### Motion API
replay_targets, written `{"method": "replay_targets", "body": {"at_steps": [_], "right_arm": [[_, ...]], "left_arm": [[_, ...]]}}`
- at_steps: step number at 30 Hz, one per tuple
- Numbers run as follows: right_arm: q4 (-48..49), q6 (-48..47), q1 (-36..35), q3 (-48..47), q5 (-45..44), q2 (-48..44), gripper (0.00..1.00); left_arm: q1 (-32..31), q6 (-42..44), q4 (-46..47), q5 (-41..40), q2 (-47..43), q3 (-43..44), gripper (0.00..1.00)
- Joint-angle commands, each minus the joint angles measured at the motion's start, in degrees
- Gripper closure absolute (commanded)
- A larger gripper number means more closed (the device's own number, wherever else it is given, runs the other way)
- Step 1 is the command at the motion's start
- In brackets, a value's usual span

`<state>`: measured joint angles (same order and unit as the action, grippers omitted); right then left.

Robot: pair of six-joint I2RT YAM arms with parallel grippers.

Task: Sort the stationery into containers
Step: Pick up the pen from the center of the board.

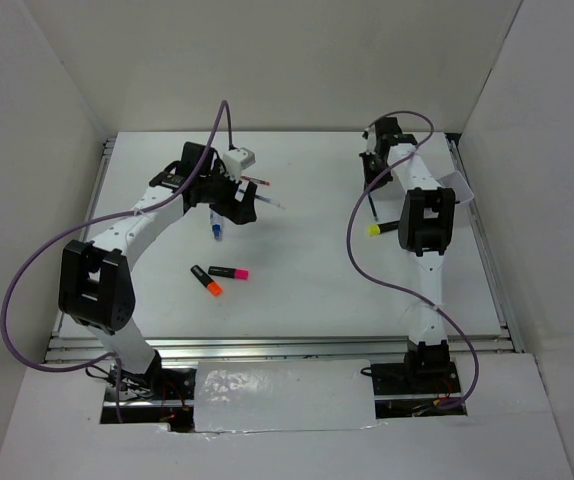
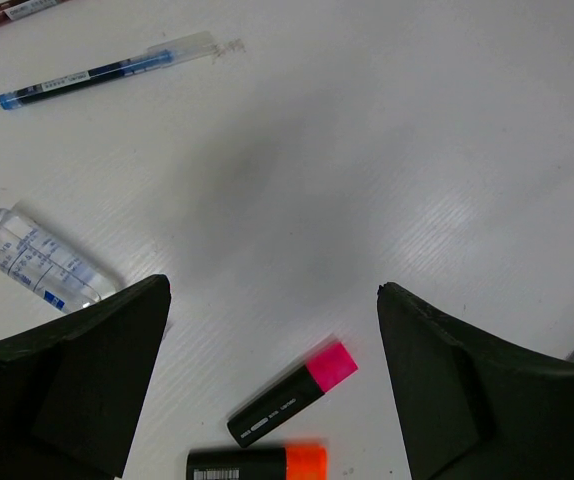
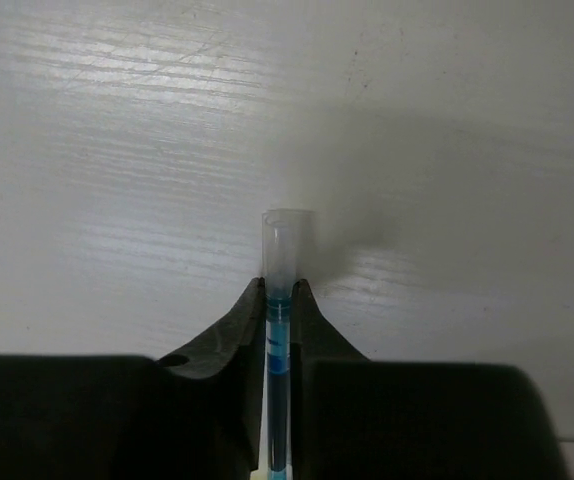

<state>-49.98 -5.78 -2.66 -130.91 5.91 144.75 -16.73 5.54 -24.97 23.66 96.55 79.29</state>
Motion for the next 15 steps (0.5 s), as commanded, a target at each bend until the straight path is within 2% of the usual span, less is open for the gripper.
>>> {"method": "replay_targets", "body": {"at_steps": [1, 2, 6, 8, 11, 14, 15], "right_arm": [[1.37, 0.42, -0.86, -2.15, 1.38, 0.89, 0.95], [1.20, 0.77, -0.69, -2.15, 2.51, -0.07, 0.99], [2.42, 4.53, -0.68, -0.76, 11.19, -5.51, 1.00], [4.00, 5.69, -0.69, 0.48, 15.07, -10.87, 1.00], [10.32, 12.44, -0.51, 5.47, 22.98, -20.18, 1.00], [22.25, 17.27, 0.81, 16.62, 28.53, -32.65, 1.00], [28.73, 17.99, 1.59, 24.49, 28.54, -36.08, 1.00]], "left_arm": [[0.38, -1.32, -0.34, 1.30, 0.04, 2.63, 0.03], [0.30, -1.41, -0.25, 1.21, -0.31, 2.63, 0.03], [0.56, -1.76, -0.08, 1.21, -1.45, 1.58, 0.03], [0.65, -1.94, 0.10, 1.65, -2.59, 1.05, 0.02], [0.65, -2.38, 0.45, 2.44, -4.88, -0.35, 0.01], [0.91, -1.50, 0.27, 3.67, -8.13, -1.84, 0.01], [1.00, -1.32, 0.19, 3.93, -9.27, -2.55, 0.01]]}}
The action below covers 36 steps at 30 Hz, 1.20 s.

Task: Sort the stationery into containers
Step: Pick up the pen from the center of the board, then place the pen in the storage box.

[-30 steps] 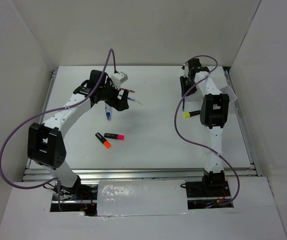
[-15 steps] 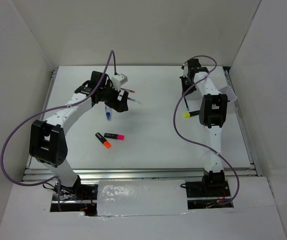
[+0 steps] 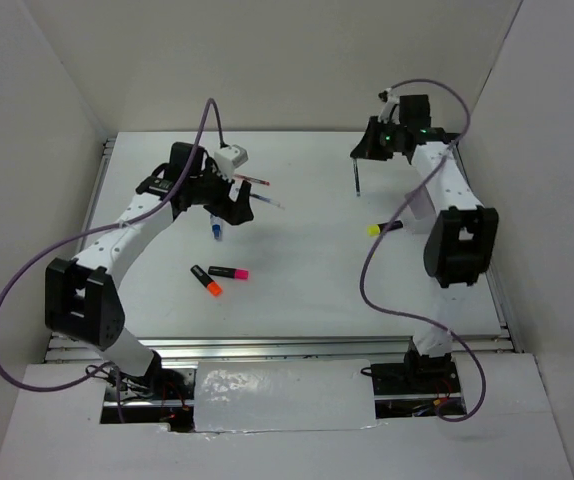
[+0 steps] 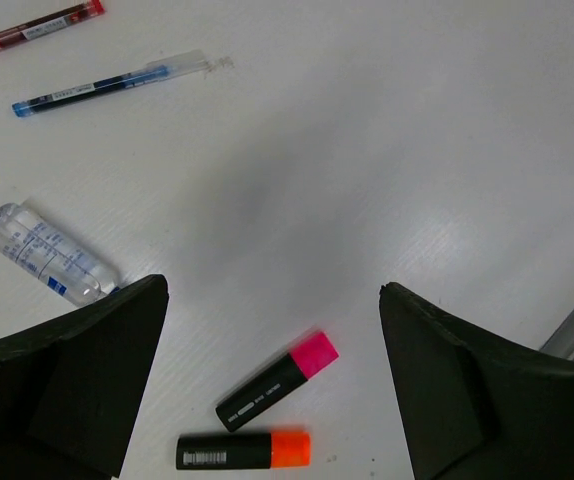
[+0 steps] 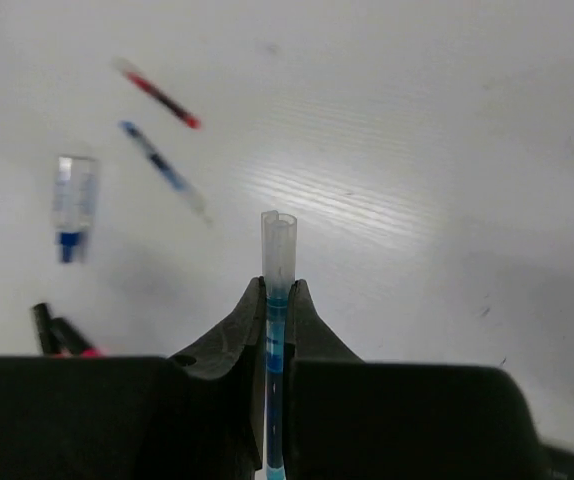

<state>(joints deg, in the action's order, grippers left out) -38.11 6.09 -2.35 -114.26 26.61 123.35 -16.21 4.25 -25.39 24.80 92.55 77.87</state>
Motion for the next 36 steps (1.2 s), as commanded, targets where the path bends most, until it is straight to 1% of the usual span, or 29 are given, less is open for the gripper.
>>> {"method": "replay_targets", "body": {"at_steps": [1, 2, 3, 4, 5, 6, 7, 8, 10, 11, 13, 14, 16, 20, 23, 25, 27, 36], "right_arm": [[20.06, 7.35, 1.73, 11.91, 6.45, -21.76, 1.00], [23.40, 7.27, 1.91, 20.39, 5.65, -25.58, 1.00], [29.52, 7.19, 3.91, 24.57, 3.99, -32.84, 1.00], [32.19, 6.14, 4.37, 28.78, 1.28, -36.13, 1.00], [35.18, 5.09, 4.55, 36.75, -4.93, -39.82, 1.00], [41.38, 4.20, 5.16, 40.39, -8.21, -46.21, 1.00], [44.32, 2.80, 5.68, 44.17, -15.29, -48.97, 1.00], [50.87, 2.18, 6.04, 51.08, -18.14, -54.13, 1.00], [57.50, 0.68, 7.71, 57.27, -23.42, -58.03, 1.00], [64.14, 0.33, 8.32, 62.52, -27.97, -60.83, 1.00], [68.32, 0.68, 10.42, 66.86, -31.95, -61.91, 1.00], [70.52, 1.38, 11.39, 67.49, -33.89, -61.65, 1.00], [71.68, 3.75, 14.63, 67.85, -34.17, -59.29, 1.00], [73.70, 7.18, 18.69, 65.48, -37.24, -53.23, 1.00], [76.77, 5.78, 20.45, 63.46, -39.17, -48.65, 1.00], [79.40, 3.15, 21.15, 62.32, -40.32, -45.76, 1.00], [80.12, 1.56, 21.68, 60.74, -41.28, -43.21, 1.00], [81.70, 1.92, 23.71, 55.73, -38.30, -33.97, 1.00]], "left_arm": [[0.91, 0.40, 1.30, 2.97, -7.54, -2.70, 0.01], [1.17, 0.49, 1.57, 3.15, -8.61, -3.50, 0.01], [1.44, 0.58, 1.92, 3.15, -11.05, -4.29, 0.01], [1.96, 0.41, 2.96, 3.15, -12.04, -5.69, 0.01], [2.32, 0.41, 3.58, 3.59, -13.00, -6.49, 0.01], [3.02, 0.23, 4.02, 4.11, -14.75, -7.19, 0.01], [3.28, -0.03, 5.16, 4.73, -15.38, -8.51, 0.01], [3.46, -0.03, 5.78, 6.04, -16.17, -9.04, 0.01], [3.73, -0.73, 6.66, 6.75, -16.53, -9.84, 0.01], [3.81, -1.00, 7.88, 7.28, -16.35, -10.10, 0.01], [3.81, -2.14, 8.95, 7.81, -15.92, -10.19, 0.01], [3.81, -2.58, 10.17, 8.16, -15.30, -10.28, 0.01], [3.81, -3.72, 11.06, 8.95, -14.60, -10.19, 0.01], [3.46, -3.72, 12.47, 8.78, -13.72, -10.45, 0.01], [3.55, -3.64, 12.64, 8.34, -13.28, -10.72, 0.01], [3.55, -3.29, 12.99, 8.08, -12.84, -11.15, 0.01], [3.64, -3.37, 13.69, 7.72, -12.22, -11.33, 0.01], [3.55, -3.72, 14.58, 8.16, -6.42, -8.00, 0.01]]}}
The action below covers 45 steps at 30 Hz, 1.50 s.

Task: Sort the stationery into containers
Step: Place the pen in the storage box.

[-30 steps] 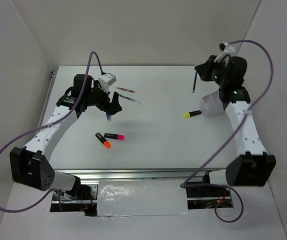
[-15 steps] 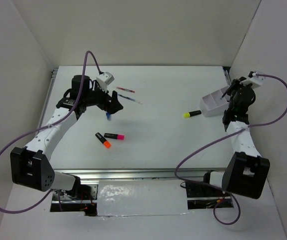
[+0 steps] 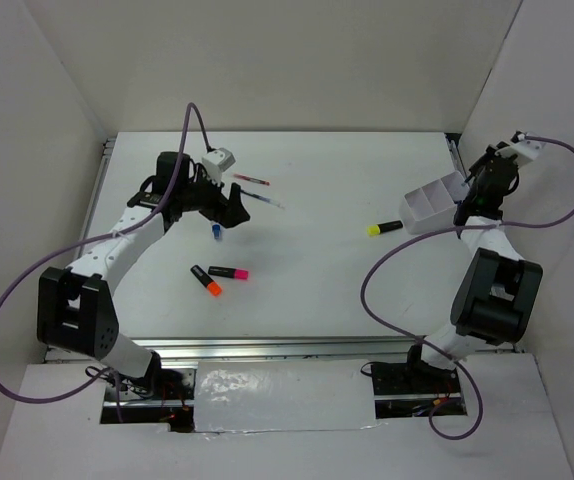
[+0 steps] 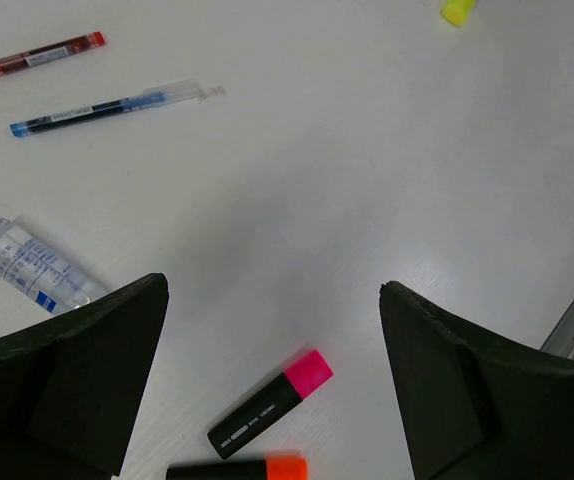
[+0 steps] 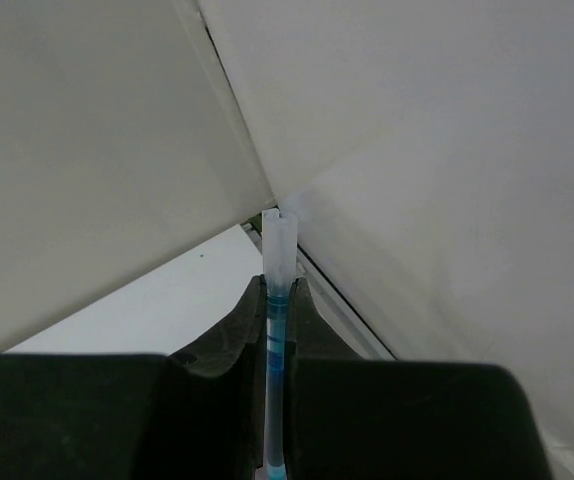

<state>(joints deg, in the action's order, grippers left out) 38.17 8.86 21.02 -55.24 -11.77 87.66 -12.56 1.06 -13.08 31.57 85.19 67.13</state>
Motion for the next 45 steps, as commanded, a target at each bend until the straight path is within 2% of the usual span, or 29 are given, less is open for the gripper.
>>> {"method": "replay_targets", "body": {"at_steps": [1, 12, 22, 24, 25, 29, 33, 38, 41, 44, 45], "right_arm": [[5.86, -1.04, 0.08, -3.55, -0.09, 2.51, 1.00], [5.07, -2.80, -0.62, -9.53, -1.15, 10.86, 1.00], [5.16, -4.73, -3.09, -8.57, -2.12, 12.98, 0.98], [5.42, -5.08, -3.52, -7.60, -2.29, 12.45, 0.93], [5.59, -5.34, -3.70, -6.73, -2.21, 12.19, 0.85], [6.21, -6.75, -3.88, -4.70, -2.03, 11.40, 0.76], [6.39, -7.37, -3.79, -3.03, -1.77, 10.61, 0.74], [3.85, -6.93, -3.70, -2.24, 0.86, 8.15, 0.55], [-0.44, -5.26, -4.05, -3.55, 2.62, 5.86, 0.51], [-4.84, -3.24, -4.49, -4.70, 6.57, 3.14, 0.51], [-8.52, -2.54, -4.84, -5.39, 8.50, 0.87, 0.51]], "left_arm": [[-0.10, -0.53, 2.18, 1.39, 1.12, 2.91, 0.01], [0.43, -0.44, 2.80, 1.21, 4.11, 4.06, 0.01], [1.48, -0.09, 1.57, 1.21, 6.83, 6.43, 0.01], [1.66, -0.09, 1.92, 1.12, 7.18, 6.69, 0.01], [1.66, -0.01, 2.09, 0.95, 7.27, 6.69, 0.01], [1.57, -0.18, 2.36, 0.77, 7.71, 7.22, 0.01], [1.66, -0.01, 1.92, 0.77, 8.06, 8.01, 0.01], [1.66, -0.53, 0.17, -0.46, 10.25, 10.56, 0.01], [1.75, -4.31, 0.16, -1.95, 12.19, 13.02, 0.01], [0.17, -9.04, 2.87, -8.16, 13.77, 15.03, 0.01], [-1.84, -11.58, 1.49, -17.16, 17.34, 18.26, 0.01]]}}
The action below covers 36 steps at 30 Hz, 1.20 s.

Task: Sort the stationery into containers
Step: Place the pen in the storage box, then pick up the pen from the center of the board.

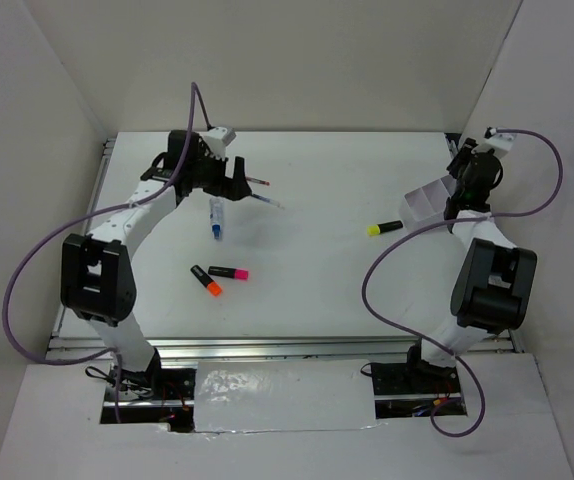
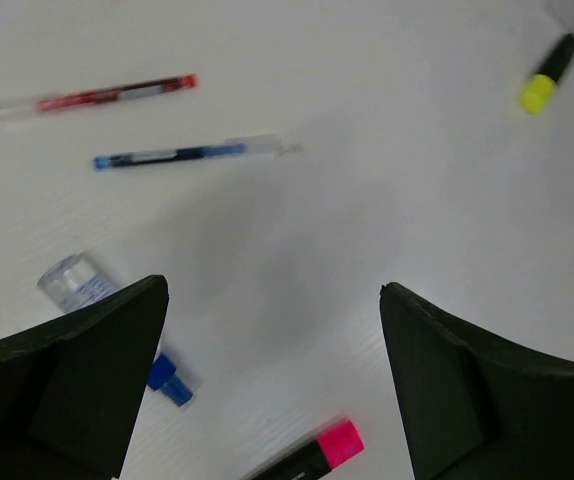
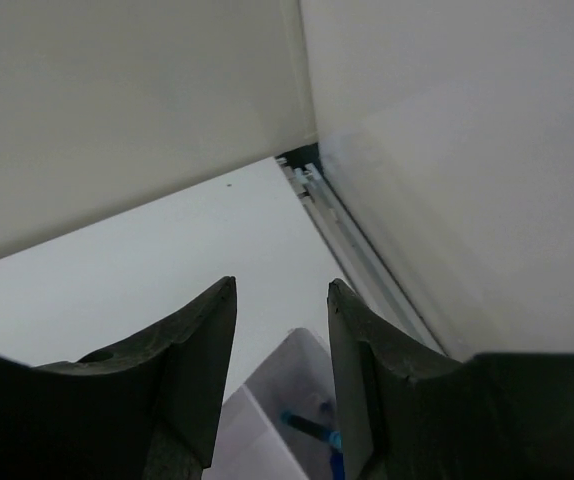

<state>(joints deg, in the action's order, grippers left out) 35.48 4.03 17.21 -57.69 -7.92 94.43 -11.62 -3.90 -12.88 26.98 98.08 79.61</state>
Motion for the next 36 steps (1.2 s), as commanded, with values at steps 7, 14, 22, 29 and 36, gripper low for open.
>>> {"method": "replay_targets", "body": {"at_steps": [7, 14, 22, 29, 36], "right_arm": [[-15.78, 1.86, -1.57, -3.83, 16.25, -11.02, 0.55], [-24.67, 1.42, 0.10, -4.09, 30.32, -15.41, 0.53], [-29.15, 1.33, 0.63, -3.48, 36.48, -16.39, 0.47], [-30.56, 1.59, 0.63, -3.04, 38.07, -16.91, 0.44], [-31.79, 1.33, 0.89, -2.34, 39.39, -17.00, 0.43]], "left_arm": [[-5.35, 9.80, -7.76, -13.83, 16.34, 23.28, 0.08], [-0.16, 30.42, -24.14, 13.51, 31.34, 40.85, 0.18], [2.30, 50.29, -30.79, 13.89, 36.39, 44.93, 0.24], [2.39, 52.68, -28.35, 11.34, 39.90, 44.23, 0.24], [1.33, 54.70, -26.23, 9.14, 42.89, 44.84, 0.23]]}}
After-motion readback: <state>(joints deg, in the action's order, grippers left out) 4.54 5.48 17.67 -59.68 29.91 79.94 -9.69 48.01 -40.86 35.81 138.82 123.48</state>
